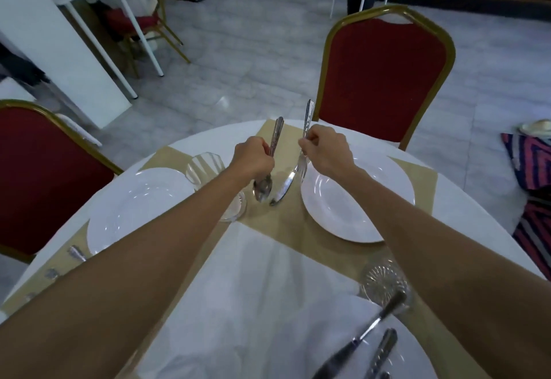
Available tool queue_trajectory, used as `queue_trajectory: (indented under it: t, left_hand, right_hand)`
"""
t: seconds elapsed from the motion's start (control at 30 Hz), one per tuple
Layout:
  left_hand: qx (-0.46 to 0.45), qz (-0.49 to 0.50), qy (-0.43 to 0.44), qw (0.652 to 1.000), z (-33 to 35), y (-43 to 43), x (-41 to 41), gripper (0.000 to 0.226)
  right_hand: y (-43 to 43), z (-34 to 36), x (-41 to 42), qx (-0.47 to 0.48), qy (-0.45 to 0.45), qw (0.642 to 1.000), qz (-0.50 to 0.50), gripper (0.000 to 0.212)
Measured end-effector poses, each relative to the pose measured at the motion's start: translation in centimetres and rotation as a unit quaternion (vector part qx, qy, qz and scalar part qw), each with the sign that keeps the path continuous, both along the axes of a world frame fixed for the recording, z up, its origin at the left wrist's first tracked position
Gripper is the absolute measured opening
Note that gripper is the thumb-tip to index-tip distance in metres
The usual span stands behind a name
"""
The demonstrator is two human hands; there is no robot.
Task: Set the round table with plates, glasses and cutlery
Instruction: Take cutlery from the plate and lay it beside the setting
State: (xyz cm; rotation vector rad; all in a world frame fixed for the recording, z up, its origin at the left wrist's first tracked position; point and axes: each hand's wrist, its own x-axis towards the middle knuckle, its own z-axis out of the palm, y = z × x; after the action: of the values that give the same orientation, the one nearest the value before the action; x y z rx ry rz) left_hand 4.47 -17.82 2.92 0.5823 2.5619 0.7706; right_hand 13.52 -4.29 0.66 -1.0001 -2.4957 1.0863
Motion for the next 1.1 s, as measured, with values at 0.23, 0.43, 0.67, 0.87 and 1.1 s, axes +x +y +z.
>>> queue_trajectory:
  t: [0.23, 0.43, 0.67, 0.87, 1.1]
  left_hand:
    - [-0.035, -0.002, 0.032, 0.999, -2.0, 2.9, -3.1, 0.018]
    - [-0.057, -0.020, 0.058, 0.996, -4.1, 4.0, -5.4, 0.020]
    - [-0.086, -0.003, 0.047, 0.995, -6.4, 5.0, -6.4, 0.028]
    - [-0.071, 0.051, 0.058, 0.994, -7.8, 5.2, -6.8, 0.029]
    - [-0.078, 0.050, 0.114, 0.989, -8.5, 4.9, -6.8, 0.030]
  right_hand:
    - [1.0, -2.1, -5.1, -0.069, 0.001, 0.997, 0.033, 0.019]
    - [1.5, -4.1, -7.5, -0.128, -0.065, 0.988, 0.047, 0.016]
    - [1.7, -4.0, -8.7, -0.155, -0.141, 0.977, 0.039, 0.020]
    - [1.8, -4.8, -8.6, -0.025, -0.175, 0.980, 0.086, 0.018]
    - [1.4, -4.8, -8.9, 0.008, -0.177, 0.980, 0.094, 0.003]
